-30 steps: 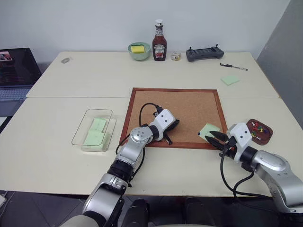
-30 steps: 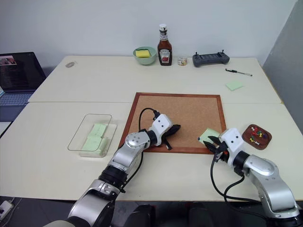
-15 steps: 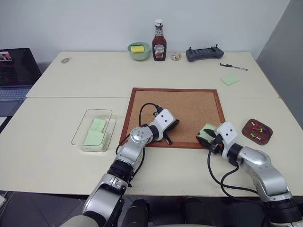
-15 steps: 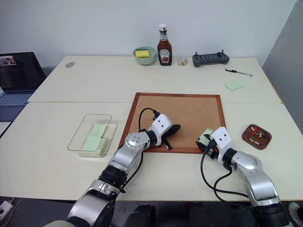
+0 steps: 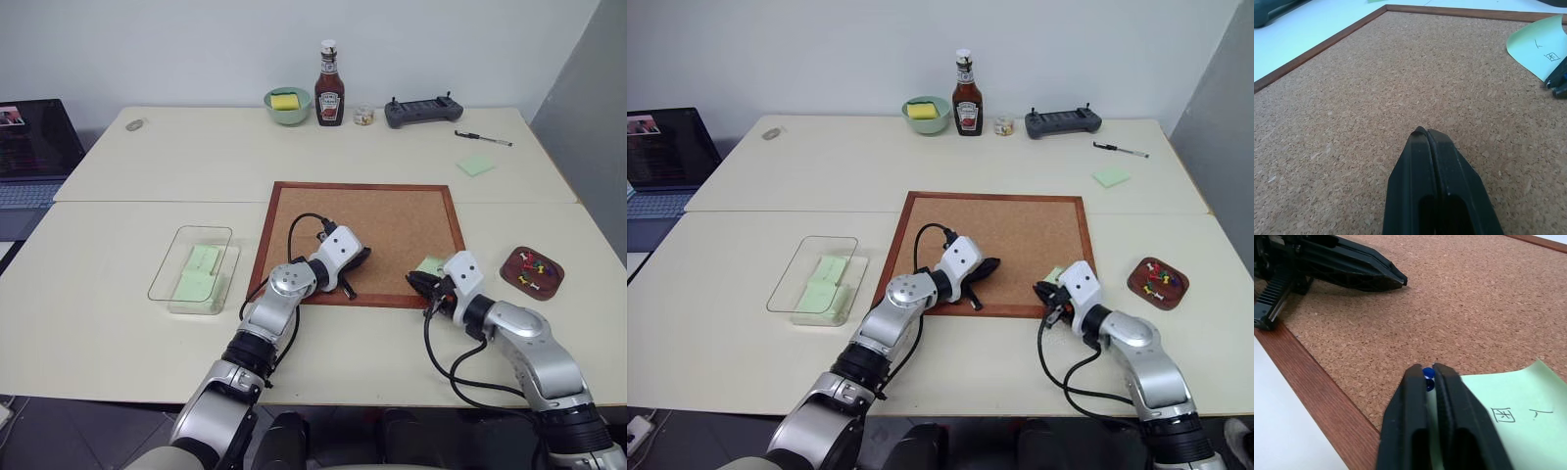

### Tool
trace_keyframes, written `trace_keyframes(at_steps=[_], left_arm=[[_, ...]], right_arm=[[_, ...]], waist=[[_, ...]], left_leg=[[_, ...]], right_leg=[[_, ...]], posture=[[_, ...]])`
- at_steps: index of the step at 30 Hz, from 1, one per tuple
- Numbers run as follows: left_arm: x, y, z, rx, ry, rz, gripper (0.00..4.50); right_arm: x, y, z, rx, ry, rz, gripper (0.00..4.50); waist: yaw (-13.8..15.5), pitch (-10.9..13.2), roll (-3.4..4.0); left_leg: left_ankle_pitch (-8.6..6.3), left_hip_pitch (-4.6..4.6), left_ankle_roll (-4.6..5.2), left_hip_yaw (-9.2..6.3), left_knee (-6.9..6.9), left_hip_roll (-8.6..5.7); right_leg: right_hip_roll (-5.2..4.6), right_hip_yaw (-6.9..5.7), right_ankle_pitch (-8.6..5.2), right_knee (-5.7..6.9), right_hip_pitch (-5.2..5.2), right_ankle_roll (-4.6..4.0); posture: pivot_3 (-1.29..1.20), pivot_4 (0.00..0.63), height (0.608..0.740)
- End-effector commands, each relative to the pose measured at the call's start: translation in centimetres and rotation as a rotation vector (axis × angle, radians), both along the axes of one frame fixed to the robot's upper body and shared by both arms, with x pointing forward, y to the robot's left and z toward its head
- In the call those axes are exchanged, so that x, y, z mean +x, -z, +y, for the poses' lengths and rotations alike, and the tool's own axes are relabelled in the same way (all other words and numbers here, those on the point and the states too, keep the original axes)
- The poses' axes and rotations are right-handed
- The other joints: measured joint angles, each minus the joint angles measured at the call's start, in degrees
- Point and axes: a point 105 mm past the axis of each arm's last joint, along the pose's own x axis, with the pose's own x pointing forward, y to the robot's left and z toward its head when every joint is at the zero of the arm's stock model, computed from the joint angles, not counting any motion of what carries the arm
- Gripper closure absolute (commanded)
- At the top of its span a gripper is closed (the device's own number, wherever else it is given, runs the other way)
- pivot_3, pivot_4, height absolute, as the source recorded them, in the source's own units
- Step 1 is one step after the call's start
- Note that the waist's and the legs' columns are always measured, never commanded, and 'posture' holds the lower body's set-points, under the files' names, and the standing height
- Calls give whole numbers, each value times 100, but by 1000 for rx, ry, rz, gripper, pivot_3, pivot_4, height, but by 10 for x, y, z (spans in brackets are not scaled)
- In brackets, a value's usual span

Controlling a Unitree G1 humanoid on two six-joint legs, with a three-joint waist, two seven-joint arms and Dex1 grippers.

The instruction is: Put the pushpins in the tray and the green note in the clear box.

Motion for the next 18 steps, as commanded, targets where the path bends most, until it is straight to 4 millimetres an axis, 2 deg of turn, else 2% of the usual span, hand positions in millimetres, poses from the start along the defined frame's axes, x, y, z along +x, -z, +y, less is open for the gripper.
trace_keyframes(at_steps=[1,12,18], left_arm=[[-9,28,1,48,1,87,4500],[-9,28,0,47,8,90,4500],[-7,25,0,40,0,85,4500]], right_arm=[[4,-24,-2,19,-7,-85,4493],[-1,-63,9,25,-98,-190,4493],[-1,-71,12,18,-119,-206,4493]], waist=[[-1,0,0],[-13,0,0],[-2,1,-1]], left_leg=[[0,0,0,0,0,0],[0,-3,0,1,-1,0],[0,-6,0,-2,-2,-1]], right_leg=[[0,0,0,0,0,0],[0,1,0,0,-5,0],[0,-3,0,-5,-3,0]], posture=[[0,150,740],[0,150,740],[0,150,740]])
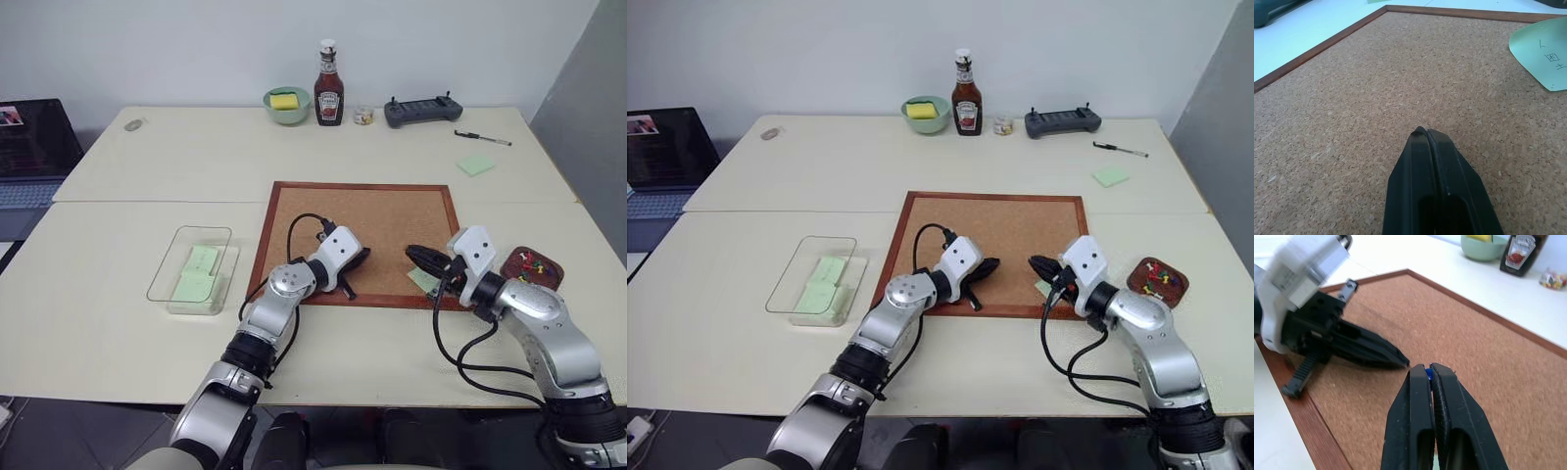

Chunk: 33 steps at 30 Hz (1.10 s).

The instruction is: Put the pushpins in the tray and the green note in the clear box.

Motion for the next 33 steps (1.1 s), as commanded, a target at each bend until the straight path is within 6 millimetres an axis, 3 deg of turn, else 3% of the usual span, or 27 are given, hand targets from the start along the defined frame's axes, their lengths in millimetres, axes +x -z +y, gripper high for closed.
trace_keyframes(at_steps=[1,15,19,26,33], left_arm=[[-6,24,0,40,-3,82,4500],[-4,21,2,22,-12,83,4500],[-5,21,3,24,-11,81,4500],[-5,23,4,26,-12,84,4500],[-6,24,1,28,4,88,4500]], right_arm=[[-1,-16,1,4,-18,-49,4493],[0,-16,-1,-2,-18,-53,4493],[1,-21,-10,7,20,-73,4493],[-2,-28,-56,-27,193,-98,4493],[-7,-23,-130,-234,453,-115,4493]], waist=[[0,0,0],[-1,0,0],[-2,0,0],[12,1,-1],[7,1,-1]], left_leg=[[0,1,0,0,0,0],[0,2,0,0,0,1],[0,2,0,0,0,1],[0,-1,0,0,0,0],[0,1,0,4,0,-2]], right_leg=[[0,0,0,1,0,0],[0,0,0,2,0,0],[0,0,0,2,0,0],[0,0,0,1,0,0],[-2,3,0,2,2,1]], posture=[[0,150,740],[0,150,740],[0,150,740],[0,150,740],[0,150,740]])
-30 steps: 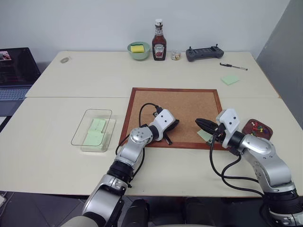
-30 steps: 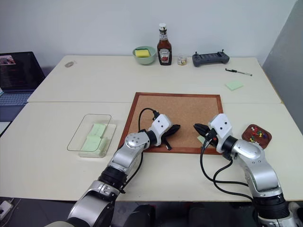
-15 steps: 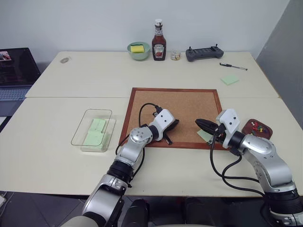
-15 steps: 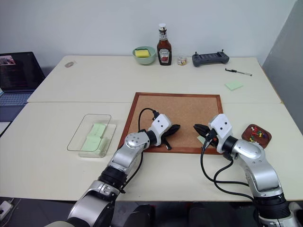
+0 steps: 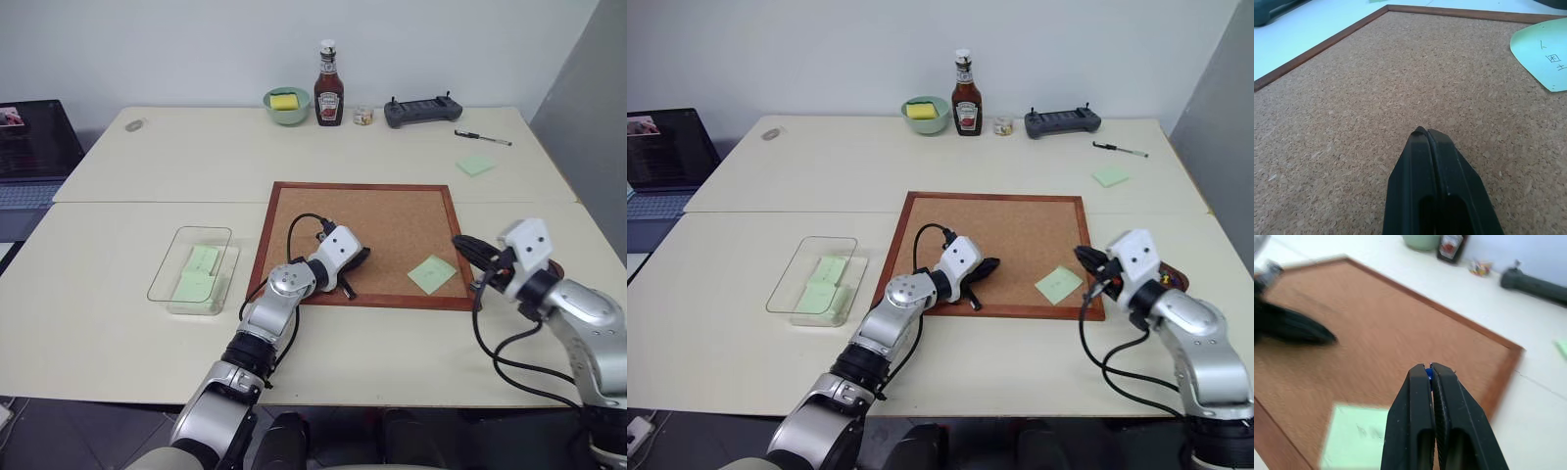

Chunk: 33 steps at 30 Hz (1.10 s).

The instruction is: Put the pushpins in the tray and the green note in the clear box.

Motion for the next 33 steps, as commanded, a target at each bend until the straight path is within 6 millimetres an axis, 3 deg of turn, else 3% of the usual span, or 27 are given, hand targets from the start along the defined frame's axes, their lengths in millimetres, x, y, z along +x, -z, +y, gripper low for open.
trace_keyframes(at_steps=[1,9,14,23,33], left_arm=[[-7,24,0,32,9,85,4500],[-5,23,-2,37,17,80,4500],[-4,23,-1,37,12,80,4500],[-5,25,0,38,7,84,4500],[-5,26,0,38,6,86,4500]], right_arm=[[-1,-13,-41,-131,159,-68,4493],[3,6,-81,-242,352,10,4493],[1,20,-89,-280,383,92,4493],[-2,29,-89,-282,386,145,4493],[-2,23,-91,-281,409,126,2404]], waist=[[1,2,-3],[0,-3,4],[2,-3,5],[2,-3,6],[2,-4,6]], left_leg=[[0,1,0,2,0,-1],[0,3,0,5,0,1],[0,4,0,5,0,1],[0,4,0,6,1,0],[0,4,0,5,1,1]], right_leg=[[-1,2,0,-1,0,0],[0,4,-1,1,1,2],[0,4,0,0,2,1],[0,4,0,0,2,1],[0,4,-1,0,2,2]], posture=[[0,150,740],[0,150,740],[0,150,740],[0,150,740],[0,150,740]])
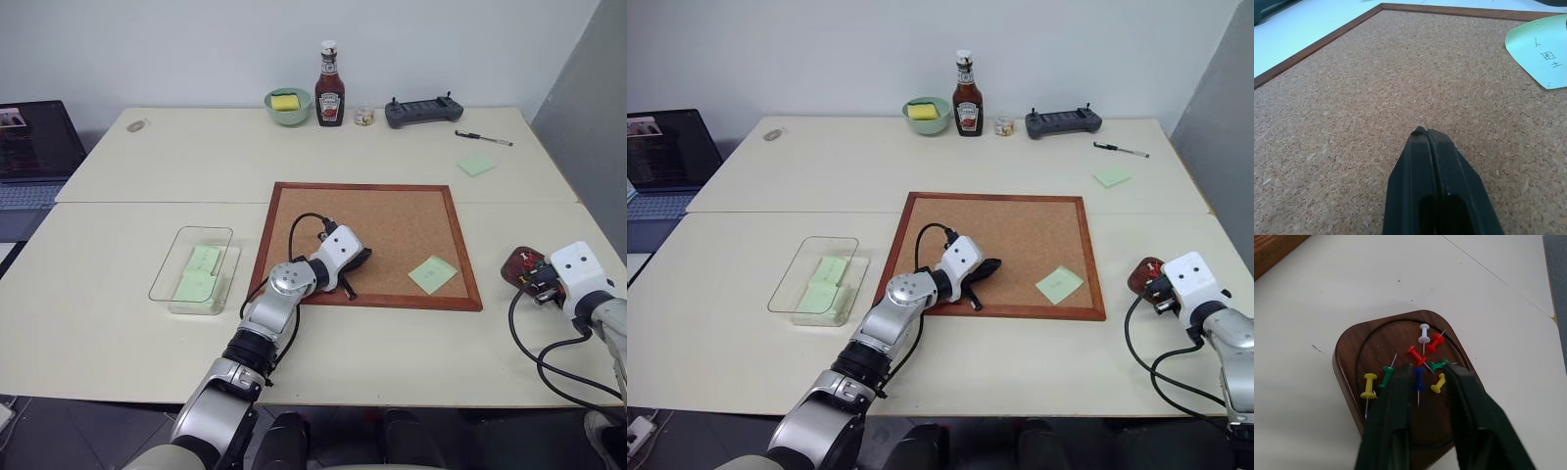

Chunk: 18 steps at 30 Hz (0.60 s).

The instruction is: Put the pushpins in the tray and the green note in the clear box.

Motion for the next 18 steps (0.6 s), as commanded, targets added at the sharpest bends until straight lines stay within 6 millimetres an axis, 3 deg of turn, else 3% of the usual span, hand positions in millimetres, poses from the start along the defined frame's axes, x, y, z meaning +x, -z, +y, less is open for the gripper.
trace_keyframes(at_steps=[1,8,18], left_arm=[[-5,23,1,30,-11,73,4500],[-5,23,2,29,-16,71,4500],[1,15,2,-15,-37,69,4500]], right_arm=[[1,-17,-1,-26,8,-49,2284],[-2,-30,1,11,-3,-69,734],[-5,-53,11,56,-85,-112,734]], waist=[[0,0,0],[0,0,0],[2,1,-2]], left_leg=[[0,0,0,0,0,0],[0,0,0,0,0,0],[0,-1,0,-1,1,0]], right_leg=[[0,0,0,0,0,0],[0,0,0,0,0,0],[0,-1,-1,0,2,6]], posture=[[0,150,740],[0,150,740],[0,150,740]])
